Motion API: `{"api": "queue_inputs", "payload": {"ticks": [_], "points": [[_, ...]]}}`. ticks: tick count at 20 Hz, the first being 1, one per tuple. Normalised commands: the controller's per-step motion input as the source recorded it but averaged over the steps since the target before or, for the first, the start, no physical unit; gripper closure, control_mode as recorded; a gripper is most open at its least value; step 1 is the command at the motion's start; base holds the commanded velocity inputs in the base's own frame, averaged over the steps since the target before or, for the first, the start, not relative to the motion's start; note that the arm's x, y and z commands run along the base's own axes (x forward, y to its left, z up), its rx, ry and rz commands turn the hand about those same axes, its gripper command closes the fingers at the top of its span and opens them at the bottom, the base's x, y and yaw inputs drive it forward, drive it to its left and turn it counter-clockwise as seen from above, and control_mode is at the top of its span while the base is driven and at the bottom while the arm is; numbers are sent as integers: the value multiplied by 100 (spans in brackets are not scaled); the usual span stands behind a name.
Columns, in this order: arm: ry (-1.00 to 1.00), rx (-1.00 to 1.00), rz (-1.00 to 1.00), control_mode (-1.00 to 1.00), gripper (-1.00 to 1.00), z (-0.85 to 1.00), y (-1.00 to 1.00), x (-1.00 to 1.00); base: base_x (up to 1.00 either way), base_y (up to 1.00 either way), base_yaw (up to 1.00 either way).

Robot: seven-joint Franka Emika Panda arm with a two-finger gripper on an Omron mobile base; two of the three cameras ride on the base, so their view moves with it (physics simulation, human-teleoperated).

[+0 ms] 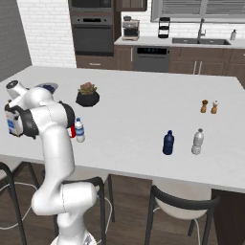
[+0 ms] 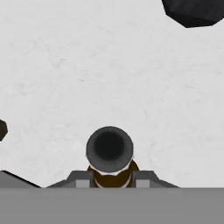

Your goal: Move the plastic bottles in the middle to the plastics group, and the glass bottles in the middle to the glass group.

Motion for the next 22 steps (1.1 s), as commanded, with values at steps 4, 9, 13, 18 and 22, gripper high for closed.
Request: {"api": "queue_inputs", "payload": {"ticks": [4,9,13,18,22], "points": [[-4,8,0,-100,100,0,-13,0,0,0,0],[0,12,0,-100,100,-3,-12,-4,0,0,0],[0,2,0,-100,100,0,0,-1,0,0,0],[0,0,0,-100,-100,0,0,0,0,0,0],[0,0,0,-100,-100,0,0,0,0,0,0]]}}
